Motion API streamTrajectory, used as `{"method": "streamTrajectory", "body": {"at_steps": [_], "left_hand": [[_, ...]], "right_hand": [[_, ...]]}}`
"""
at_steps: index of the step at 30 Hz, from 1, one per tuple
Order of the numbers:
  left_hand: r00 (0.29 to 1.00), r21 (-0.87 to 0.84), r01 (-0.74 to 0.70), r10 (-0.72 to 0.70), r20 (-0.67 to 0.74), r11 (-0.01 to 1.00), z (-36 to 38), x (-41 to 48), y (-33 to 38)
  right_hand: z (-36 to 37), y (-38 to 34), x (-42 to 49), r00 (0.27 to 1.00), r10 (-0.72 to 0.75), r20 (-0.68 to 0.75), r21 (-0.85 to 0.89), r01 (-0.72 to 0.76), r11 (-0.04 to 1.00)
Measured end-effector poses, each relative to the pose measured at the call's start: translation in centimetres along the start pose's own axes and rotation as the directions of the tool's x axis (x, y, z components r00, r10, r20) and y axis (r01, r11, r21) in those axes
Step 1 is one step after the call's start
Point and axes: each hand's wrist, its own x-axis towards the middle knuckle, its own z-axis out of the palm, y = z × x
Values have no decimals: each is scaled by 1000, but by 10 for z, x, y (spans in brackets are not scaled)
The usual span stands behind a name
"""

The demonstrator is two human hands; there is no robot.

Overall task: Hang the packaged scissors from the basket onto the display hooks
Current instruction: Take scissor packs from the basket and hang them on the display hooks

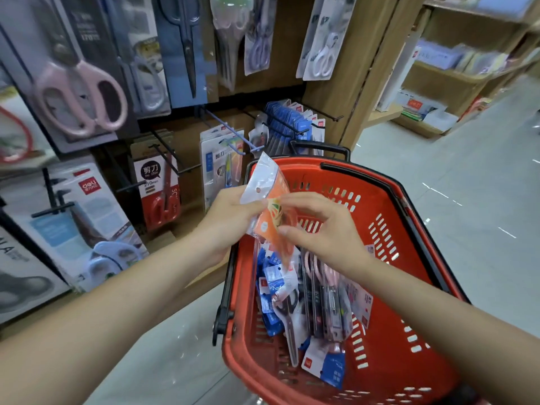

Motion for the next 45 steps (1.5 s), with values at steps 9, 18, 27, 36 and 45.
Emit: {"method": "streamTrajectory", "body": {"at_steps": [9, 18, 27, 36, 45], "left_hand": [[994, -27, -72, 75, 85, 997, -5, 8, 10], [949, 398, 137, -236, 209, 907, 116, 44, -53], [797, 845, 233, -592, 118, 482, 196, 72, -145], [885, 893, 220, -465, -14, 392, 216, 59, -182], [941, 725, 292, -321, -103, 624, 170, 91, -134]], "right_hand": [[-45, 18, 18, 906, 380, 189, 139, -407, 903], [-111, 87, -7, 803, 501, -323, 25, -522, 852], [-109, 114, -12, 813, 422, -402, 66, -433, 899], [-115, 108, -11, 777, 468, -421, 188, -430, 883], [-115, 106, -13, 747, 484, -456, 209, -438, 874]]}}
